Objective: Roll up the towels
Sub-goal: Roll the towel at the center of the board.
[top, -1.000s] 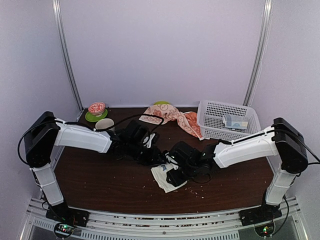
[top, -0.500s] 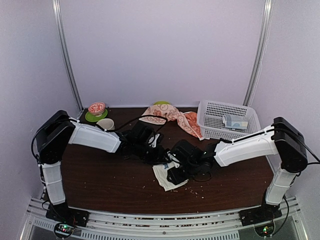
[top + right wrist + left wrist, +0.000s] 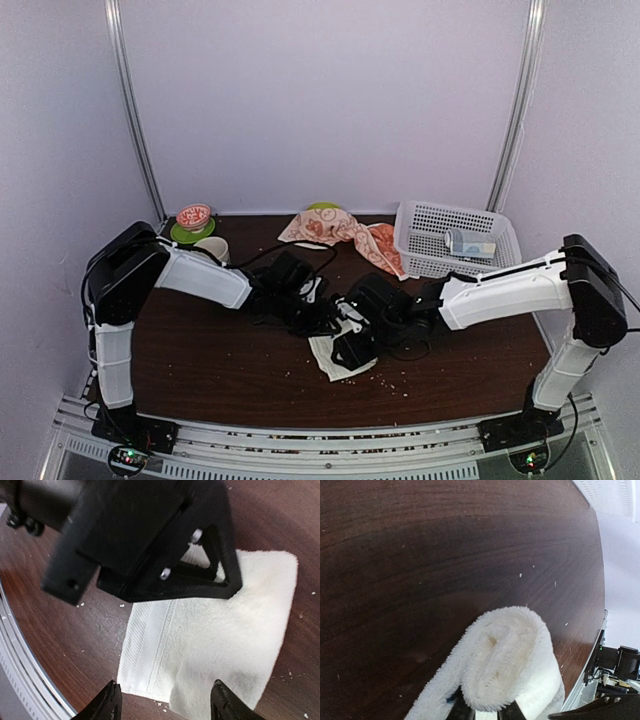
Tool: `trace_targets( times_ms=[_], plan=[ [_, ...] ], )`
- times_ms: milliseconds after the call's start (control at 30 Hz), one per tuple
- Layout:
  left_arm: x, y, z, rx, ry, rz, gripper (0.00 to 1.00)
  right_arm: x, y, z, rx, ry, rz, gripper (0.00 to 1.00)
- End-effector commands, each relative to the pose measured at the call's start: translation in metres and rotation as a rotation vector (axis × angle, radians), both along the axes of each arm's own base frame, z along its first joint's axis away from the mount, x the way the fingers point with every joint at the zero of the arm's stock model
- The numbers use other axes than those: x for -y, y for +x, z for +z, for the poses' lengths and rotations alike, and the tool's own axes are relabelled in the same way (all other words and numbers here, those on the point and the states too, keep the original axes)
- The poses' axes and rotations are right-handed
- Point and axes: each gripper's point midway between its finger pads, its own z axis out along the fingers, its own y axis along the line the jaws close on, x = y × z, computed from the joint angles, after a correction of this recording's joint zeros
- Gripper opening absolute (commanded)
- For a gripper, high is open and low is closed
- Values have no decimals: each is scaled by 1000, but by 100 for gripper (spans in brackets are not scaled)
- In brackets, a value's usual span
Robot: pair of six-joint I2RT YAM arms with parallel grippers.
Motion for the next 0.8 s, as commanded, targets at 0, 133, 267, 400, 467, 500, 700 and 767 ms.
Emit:
trace_targets(
  times_ms=[0,133,267,400,467,500,700,767],
  plan=[
    [-7,1,-19,-21,59,15,14,13,17,42,27,89,-93,61],
    [-10,-1,-21,-22,69,11,14,34,35,37,53,46,-211,60],
    [-13,-4,-18,-16,68,2,14,35,34,15,10,6,-226,60],
    [-15,-7,-12,-6,64,-8,13,41,31,-4,-14,-47,-226,60],
    [-16,-8,-10,-4,61,-12,13,47,29,-16,-18,-99,-221,59],
    [-15,-8,-9,-2,57,-16,13,50,28,-19,-19,-123,-214,59],
    [-16,-11,6,17,49,-35,12,60,24,-35,8,-256,-188,55],
    [-18,-12,15,30,41,-43,12,62,23,-40,9,-283,-181,54]
  ],
)
